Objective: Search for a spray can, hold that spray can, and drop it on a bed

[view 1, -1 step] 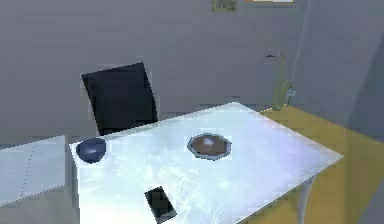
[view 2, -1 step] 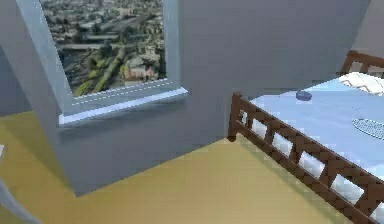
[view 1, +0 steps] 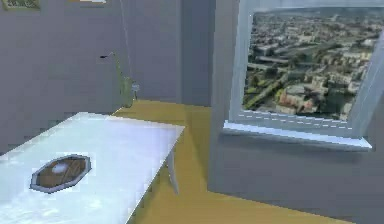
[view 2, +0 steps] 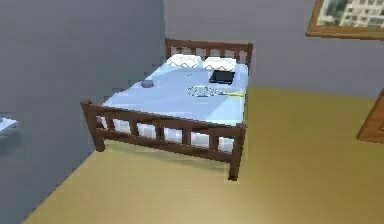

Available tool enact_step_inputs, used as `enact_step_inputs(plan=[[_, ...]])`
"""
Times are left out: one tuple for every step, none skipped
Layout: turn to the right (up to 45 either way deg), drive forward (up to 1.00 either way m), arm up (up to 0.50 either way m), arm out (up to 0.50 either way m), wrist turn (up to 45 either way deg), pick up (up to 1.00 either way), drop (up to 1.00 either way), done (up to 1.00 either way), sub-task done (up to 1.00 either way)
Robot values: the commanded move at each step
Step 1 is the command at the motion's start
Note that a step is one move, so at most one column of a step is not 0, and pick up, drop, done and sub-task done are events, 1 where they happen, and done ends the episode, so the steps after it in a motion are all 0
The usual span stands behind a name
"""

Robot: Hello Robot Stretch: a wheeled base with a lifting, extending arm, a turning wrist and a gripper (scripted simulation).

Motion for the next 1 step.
enact_step_inputs(plan=[[45.0, 0.00, 0.00, 0.00, 0.0, 0.00, 0.00, 0.00, 0.00]])
